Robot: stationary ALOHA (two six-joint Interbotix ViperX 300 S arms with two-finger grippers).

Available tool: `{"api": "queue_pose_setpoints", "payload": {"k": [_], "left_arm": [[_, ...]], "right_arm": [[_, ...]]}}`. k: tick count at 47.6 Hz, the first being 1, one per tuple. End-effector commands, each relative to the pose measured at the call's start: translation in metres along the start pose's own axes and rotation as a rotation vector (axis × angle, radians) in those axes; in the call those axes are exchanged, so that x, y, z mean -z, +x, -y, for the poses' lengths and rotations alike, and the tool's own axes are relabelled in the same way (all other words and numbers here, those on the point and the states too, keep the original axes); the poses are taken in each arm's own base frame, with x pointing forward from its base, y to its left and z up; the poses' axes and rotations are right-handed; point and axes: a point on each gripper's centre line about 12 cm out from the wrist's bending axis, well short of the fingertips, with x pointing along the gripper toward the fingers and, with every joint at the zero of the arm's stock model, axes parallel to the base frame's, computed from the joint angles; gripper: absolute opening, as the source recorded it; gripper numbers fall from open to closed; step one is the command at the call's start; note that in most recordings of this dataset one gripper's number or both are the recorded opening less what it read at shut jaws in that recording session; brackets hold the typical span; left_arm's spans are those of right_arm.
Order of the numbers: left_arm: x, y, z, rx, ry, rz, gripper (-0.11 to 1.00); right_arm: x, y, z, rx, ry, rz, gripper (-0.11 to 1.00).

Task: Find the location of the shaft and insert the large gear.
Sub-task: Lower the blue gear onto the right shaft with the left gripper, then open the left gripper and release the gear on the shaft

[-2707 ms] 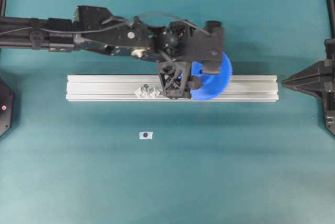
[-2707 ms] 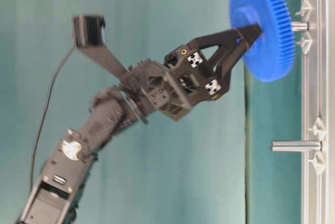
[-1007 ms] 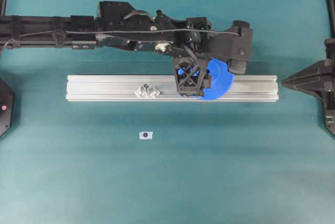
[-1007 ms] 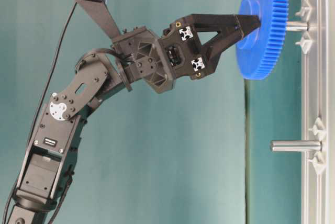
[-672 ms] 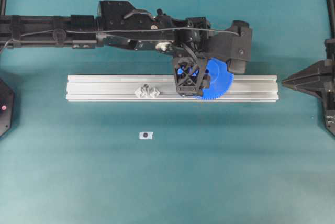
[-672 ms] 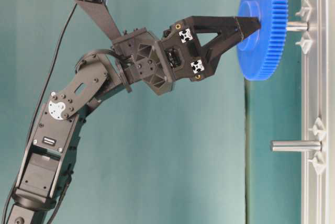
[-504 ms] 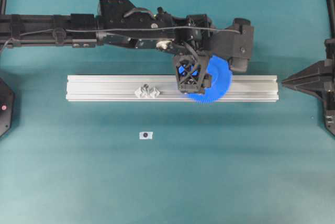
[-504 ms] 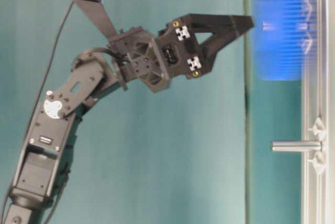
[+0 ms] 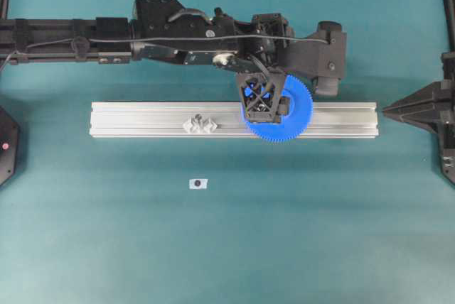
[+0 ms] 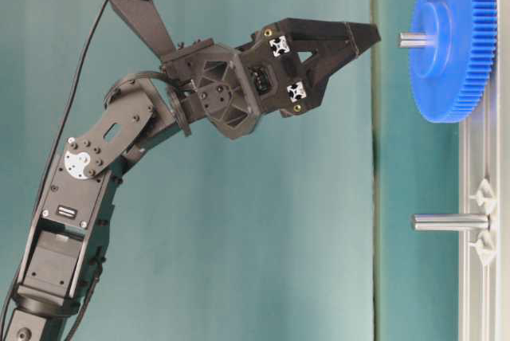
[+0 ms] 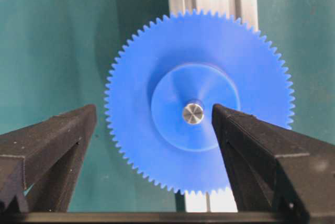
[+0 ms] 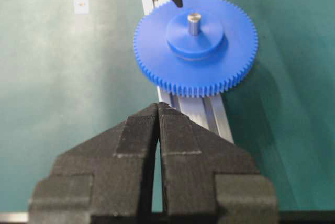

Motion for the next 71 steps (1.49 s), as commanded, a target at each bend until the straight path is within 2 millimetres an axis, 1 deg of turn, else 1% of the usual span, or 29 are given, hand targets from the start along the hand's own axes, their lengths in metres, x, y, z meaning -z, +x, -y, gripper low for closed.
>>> {"api": "queue_pose_setpoints", "payload": {"k": [1, 9, 12, 18, 27, 34, 42, 45, 52, 59, 65, 71], "left_arm": [[-0.011, -0.015, -0.002, -0.012, 0.001, 0.04, 0.91], [-0.012, -0.015, -0.001, -0.01, -0.006, 0.042, 0.91], [-0.012, -0.015, 0.0, -0.01, -0.027, 0.047, 0.91], [-0.015, -0.021, 0.001, -0.01, -0.1, 0.072, 0.91], [-0.009, -0.028, 0.006, -0.008, -0.129, 0.088, 0.91], [-0.007, -0.041, 0.009, -0.008, -0.149, 0.107, 0.91], [-0.007, -0.058, 0.008, -0.013, -0.222, 0.165, 0.91], [-0.005, -0.063, 0.011, -0.01, -0.246, 0.179, 0.91], [0.005, -0.072, 0.018, -0.003, -0.274, 0.2, 0.91], [0.015, -0.085, 0.031, 0.012, -0.277, 0.247, 0.91], [0.021, -0.101, 0.035, 0.017, -0.304, 0.289, 0.91], [0.031, -0.111, 0.037, 0.021, -0.334, 0.301, 0.91]], "right_arm": [[-0.004, 0.0, 0.0, 0.002, 0.009, 0.01, 0.06], [-0.004, 0.0, 0.0, 0.002, 0.009, 0.008, 0.06], [-0.004, 0.0, 0.0, 0.002, 0.009, 0.01, 0.06], [-0.004, 0.0, 0.0, 0.002, 0.009, 0.01, 0.06], [-0.004, 0.0, 0.0, 0.002, 0.009, 0.008, 0.06], [-0.004, 0.0, 0.0, 0.002, 0.009, 0.008, 0.06], [-0.004, 0.0, 0.0, 0.002, 0.009, 0.008, 0.06], [-0.004, 0.0, 0.0, 0.004, 0.011, 0.007, 0.06], [-0.004, 0.0, 0.0, 0.003, 0.011, 0.006, 0.06], [-0.004, 0.0, 0.0, 0.004, 0.011, 0.008, 0.06], [-0.004, 0.0, 0.0, 0.002, 0.011, 0.01, 0.06], [-0.004, 0.0, 0.0, 0.002, 0.009, 0.01, 0.06]]}}
